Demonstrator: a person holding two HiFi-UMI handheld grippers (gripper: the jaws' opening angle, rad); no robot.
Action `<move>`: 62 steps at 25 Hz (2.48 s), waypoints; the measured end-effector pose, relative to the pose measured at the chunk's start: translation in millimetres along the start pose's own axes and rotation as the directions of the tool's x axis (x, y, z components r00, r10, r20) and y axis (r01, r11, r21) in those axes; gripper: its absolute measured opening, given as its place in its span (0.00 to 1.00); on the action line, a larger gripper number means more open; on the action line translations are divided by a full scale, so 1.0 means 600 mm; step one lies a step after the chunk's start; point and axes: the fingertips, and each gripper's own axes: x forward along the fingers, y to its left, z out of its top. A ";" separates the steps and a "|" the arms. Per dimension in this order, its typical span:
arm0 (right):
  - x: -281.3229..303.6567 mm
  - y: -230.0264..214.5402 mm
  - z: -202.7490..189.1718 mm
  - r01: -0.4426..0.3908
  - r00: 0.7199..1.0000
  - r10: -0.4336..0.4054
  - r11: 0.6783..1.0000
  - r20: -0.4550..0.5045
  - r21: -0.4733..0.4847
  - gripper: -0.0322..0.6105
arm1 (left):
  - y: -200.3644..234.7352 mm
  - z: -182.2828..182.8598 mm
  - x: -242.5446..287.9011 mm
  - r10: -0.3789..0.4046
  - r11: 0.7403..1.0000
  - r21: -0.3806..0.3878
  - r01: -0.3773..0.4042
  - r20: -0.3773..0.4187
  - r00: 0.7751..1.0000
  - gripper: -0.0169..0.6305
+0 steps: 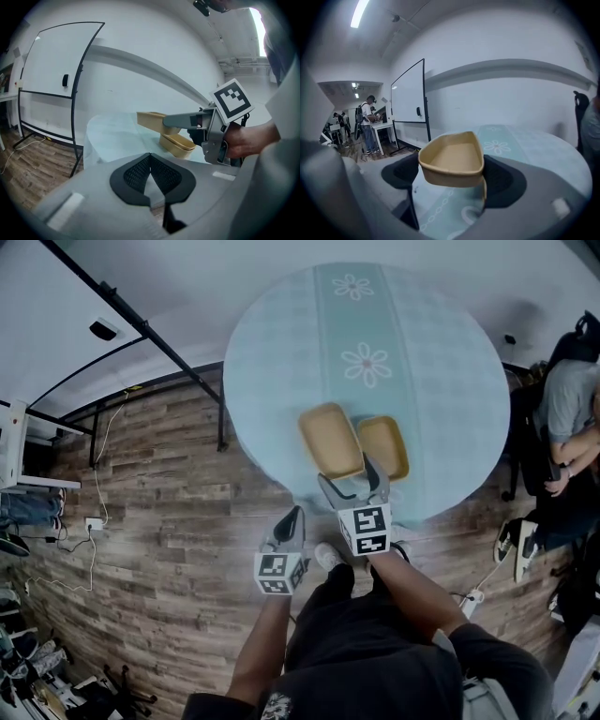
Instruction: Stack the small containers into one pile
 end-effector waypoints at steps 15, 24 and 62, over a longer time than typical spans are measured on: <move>-0.079 -0.166 -0.048 0.121 0.992 -0.120 0.992 -0.028 0.039 0.72 | -0.108 0.006 0.062 -0.106 0.993 0.048 0.108 -0.036 0.994 0.03; -0.080 -0.197 -0.082 0.103 0.994 -0.100 0.993 -0.048 0.050 0.65 | -0.144 -0.006 0.083 -0.126 0.990 0.060 0.130 -0.055 0.990 0.03; -0.121 -0.183 -0.057 0.093 0.996 -0.094 0.991 -0.002 -0.099 0.14 | -0.153 -0.003 0.055 -0.070 0.997 0.039 0.071 -0.024 0.997 0.03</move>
